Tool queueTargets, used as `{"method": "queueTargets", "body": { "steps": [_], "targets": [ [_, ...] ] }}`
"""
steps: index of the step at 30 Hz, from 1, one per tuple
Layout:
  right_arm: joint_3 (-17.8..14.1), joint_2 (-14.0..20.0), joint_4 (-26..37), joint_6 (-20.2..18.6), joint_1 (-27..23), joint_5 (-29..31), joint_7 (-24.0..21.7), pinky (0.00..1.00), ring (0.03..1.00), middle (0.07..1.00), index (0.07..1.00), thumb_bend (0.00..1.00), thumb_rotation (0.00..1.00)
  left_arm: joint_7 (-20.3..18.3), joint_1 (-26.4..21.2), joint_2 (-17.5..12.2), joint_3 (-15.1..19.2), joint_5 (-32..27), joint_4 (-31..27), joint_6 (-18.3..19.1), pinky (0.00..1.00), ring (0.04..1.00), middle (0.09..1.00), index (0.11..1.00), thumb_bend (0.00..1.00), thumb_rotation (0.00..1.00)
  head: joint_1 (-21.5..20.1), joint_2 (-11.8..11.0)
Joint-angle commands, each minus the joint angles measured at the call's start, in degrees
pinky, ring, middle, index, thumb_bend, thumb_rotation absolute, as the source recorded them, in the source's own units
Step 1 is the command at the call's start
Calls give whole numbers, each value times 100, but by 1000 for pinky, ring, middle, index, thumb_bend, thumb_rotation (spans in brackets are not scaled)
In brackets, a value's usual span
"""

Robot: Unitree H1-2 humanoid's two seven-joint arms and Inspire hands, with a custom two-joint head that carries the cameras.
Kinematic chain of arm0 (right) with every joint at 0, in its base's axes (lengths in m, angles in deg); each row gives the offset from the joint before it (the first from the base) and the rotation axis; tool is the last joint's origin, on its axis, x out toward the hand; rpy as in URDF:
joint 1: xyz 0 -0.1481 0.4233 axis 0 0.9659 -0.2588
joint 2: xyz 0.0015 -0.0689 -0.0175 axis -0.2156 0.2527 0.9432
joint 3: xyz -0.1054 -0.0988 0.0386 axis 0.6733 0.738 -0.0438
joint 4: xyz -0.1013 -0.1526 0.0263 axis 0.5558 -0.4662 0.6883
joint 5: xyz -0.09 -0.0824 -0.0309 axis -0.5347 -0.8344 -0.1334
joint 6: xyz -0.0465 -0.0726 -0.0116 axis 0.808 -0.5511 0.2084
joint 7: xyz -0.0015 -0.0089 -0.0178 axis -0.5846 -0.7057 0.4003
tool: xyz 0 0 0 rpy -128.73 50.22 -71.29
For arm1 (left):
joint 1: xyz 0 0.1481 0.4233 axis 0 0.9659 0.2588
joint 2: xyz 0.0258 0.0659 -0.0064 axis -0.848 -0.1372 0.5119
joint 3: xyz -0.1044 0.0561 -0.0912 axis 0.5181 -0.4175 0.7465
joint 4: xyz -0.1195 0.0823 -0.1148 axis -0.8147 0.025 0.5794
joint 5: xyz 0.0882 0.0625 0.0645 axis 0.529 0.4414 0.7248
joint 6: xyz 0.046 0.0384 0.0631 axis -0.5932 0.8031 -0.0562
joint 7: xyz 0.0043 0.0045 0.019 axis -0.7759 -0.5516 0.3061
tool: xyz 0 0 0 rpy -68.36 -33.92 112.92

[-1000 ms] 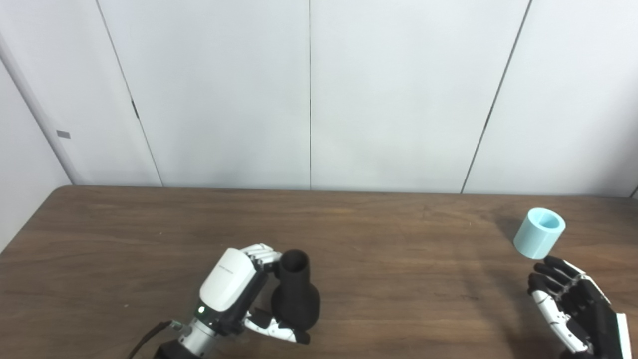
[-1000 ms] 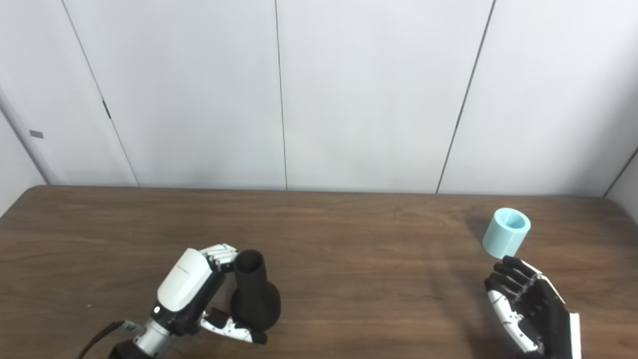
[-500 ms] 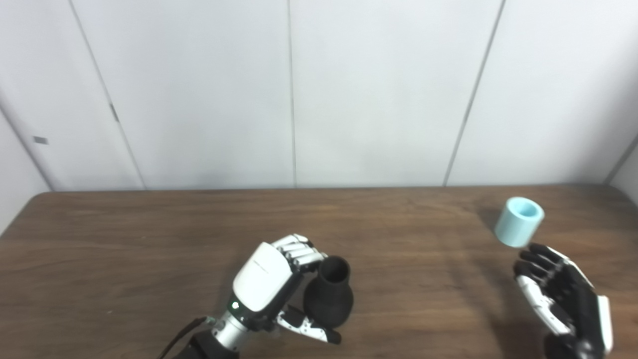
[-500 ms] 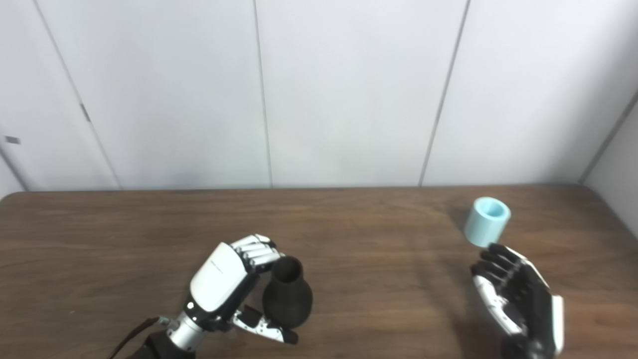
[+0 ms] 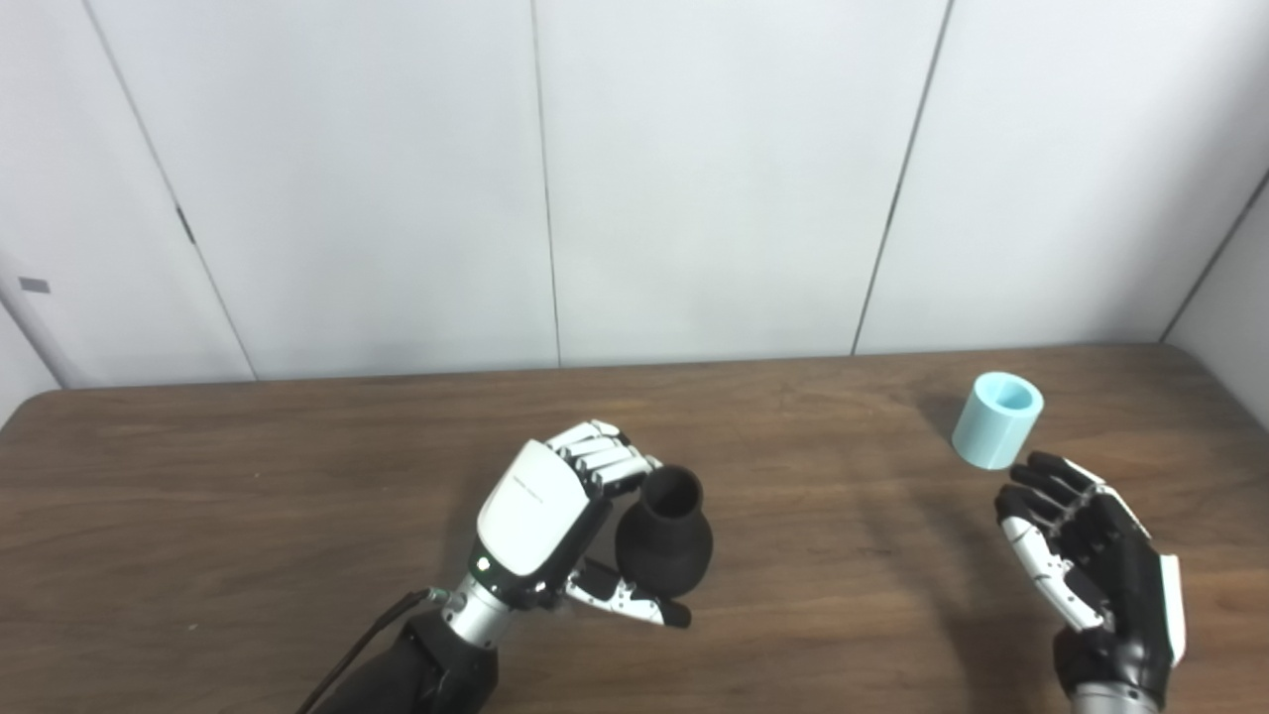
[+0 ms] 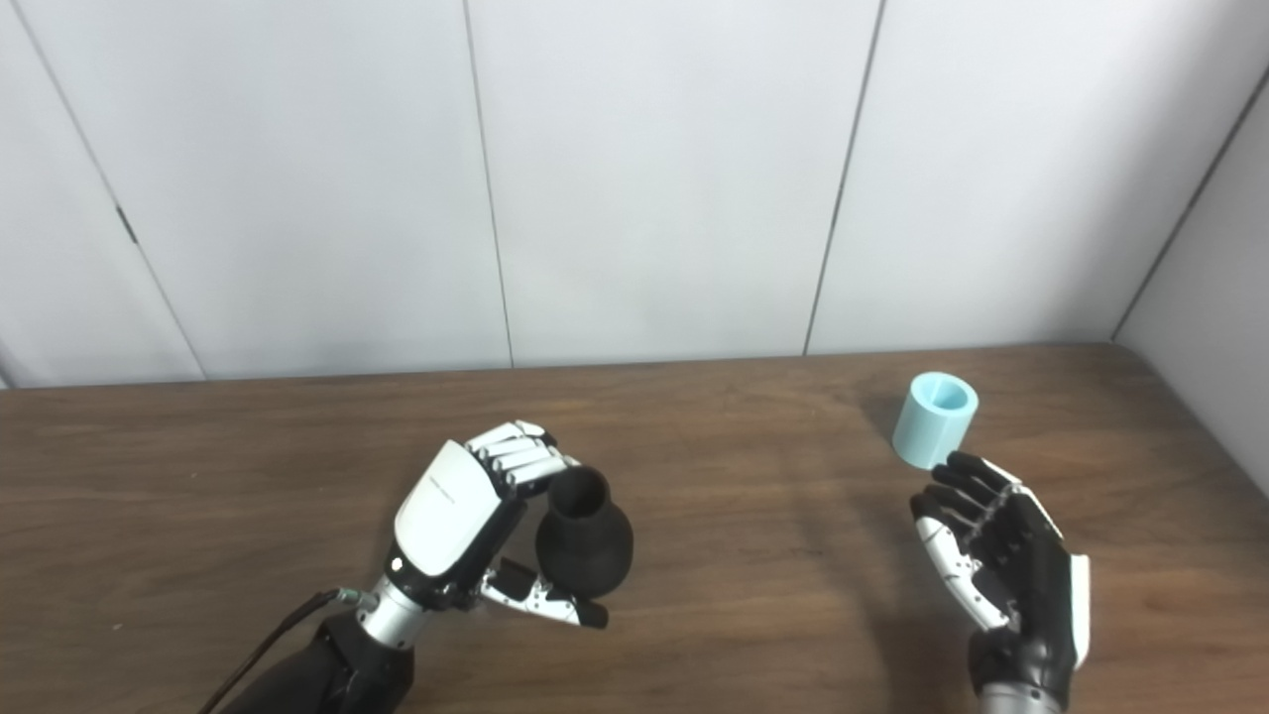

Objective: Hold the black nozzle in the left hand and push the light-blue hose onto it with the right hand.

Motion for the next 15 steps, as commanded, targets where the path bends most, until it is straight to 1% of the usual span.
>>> {"method": "queueTargets", "body": {
  "steps": [1,4,7,9,10,12,13,15],
  "targets": [
    [-20,11,256,135,-81,-61,22,547,628,652,646,278,190,324,825,249,-390,-212,792,-43,616,462,468,494,505,0,-21,7],
    [-38,-2,291,100,-91,-48,41,552,634,653,648,269,198,381,808,280,-473,-283,942,-44,613,469,464,493,505,0,-40,6],
    [-81,11,225,214,-147,-216,145,548,629,647,640,282,223,444,782,263,-531,-287,1019,-44,615,467,464,494,505,0,-178,-15],
    [-107,-43,149,378,-211,-595,378,526,609,628,625,313,218,462,768,224,-566,-321,1026,-44,615,462,465,496,505,0,-402,-24],
    [-105,-67,89,522,-248,-907,544,515,594,615,616,340,219,460,768,199,-579,-351,1014,-44,614,461,465,497,505,0,-432,-25],
    [-59,-91,-48,819,-340,-1529,867,510,581,604,612,421,251,476,769,131,-615,-439,983,-44,608,461,465,498,505,0,-708,-35],
    [-32,-101,-91,906,-368,-1704,962,514,583,606,617,480,291,485,766,102,-633,-478,976,-44,605,461,466,497,505,0,-798,-39],
    [41,-107,-181,1020,-431,-1967,1069,541,613,639,655,592,342,500,764,22,-683,-607,970,-45,603,461,468,494,505,0,-1170,-70]
  ]
}}
